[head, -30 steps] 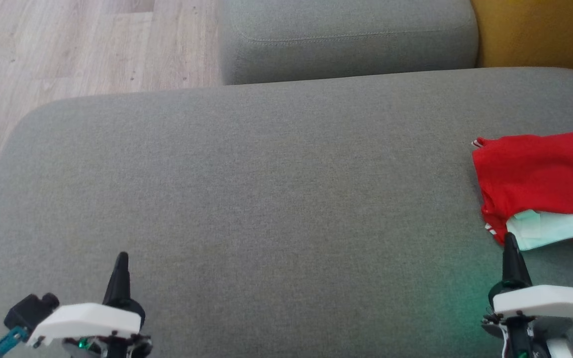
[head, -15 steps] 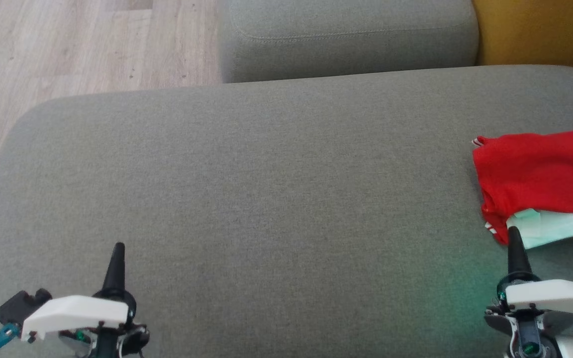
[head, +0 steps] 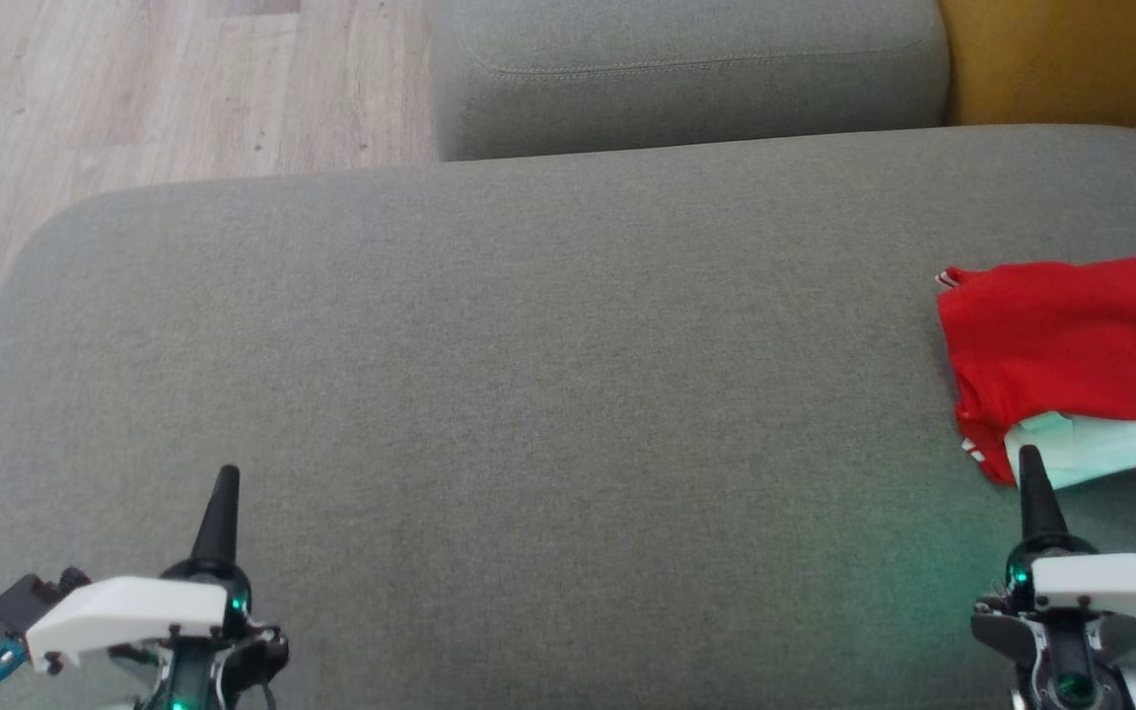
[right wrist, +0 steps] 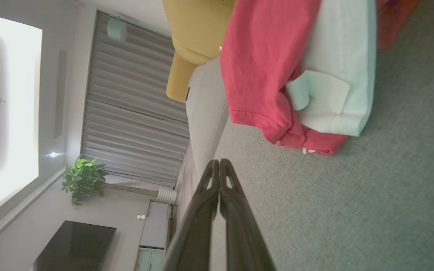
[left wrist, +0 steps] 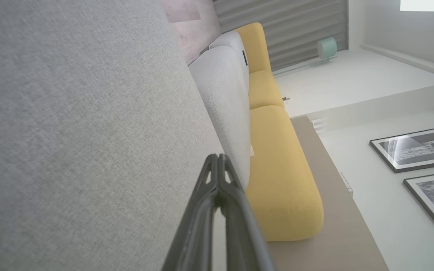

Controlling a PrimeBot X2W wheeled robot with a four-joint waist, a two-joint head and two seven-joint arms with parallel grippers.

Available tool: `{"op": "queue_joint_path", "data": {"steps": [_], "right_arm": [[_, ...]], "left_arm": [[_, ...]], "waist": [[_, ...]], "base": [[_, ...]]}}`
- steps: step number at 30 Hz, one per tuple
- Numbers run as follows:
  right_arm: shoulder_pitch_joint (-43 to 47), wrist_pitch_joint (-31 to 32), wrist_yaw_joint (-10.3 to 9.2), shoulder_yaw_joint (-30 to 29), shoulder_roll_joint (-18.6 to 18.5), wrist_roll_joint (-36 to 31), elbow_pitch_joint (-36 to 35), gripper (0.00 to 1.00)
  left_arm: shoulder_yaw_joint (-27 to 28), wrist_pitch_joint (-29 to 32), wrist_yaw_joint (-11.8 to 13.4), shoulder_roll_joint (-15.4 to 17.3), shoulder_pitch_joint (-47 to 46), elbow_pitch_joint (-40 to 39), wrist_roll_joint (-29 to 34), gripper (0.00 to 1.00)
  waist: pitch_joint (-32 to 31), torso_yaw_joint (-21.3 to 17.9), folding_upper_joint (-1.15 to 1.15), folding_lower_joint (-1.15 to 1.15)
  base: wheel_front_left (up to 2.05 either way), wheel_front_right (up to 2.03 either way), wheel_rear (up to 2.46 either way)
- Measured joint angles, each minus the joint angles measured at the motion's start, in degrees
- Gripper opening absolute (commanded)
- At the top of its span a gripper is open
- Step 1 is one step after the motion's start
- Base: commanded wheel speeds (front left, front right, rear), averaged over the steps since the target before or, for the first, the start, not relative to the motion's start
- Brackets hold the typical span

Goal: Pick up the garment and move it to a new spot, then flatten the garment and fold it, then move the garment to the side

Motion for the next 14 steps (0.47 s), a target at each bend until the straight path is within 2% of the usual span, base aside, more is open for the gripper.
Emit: {"op": "queue_joint_path", "data": {"steps": [14], "right_arm": [[-0.53, 2.16, 0.0, -0.76, 0.0, 9.03, -0.94, 0.0]], "left_arm": [[1.6, 2.25, -1.34, -0.01, -1.16, 0.08, -8.11, 0.0]], "waist": [[0.29, -0.06, 0.0, 0.0]], "base": [[0.0, 0.0, 0.0]]}}
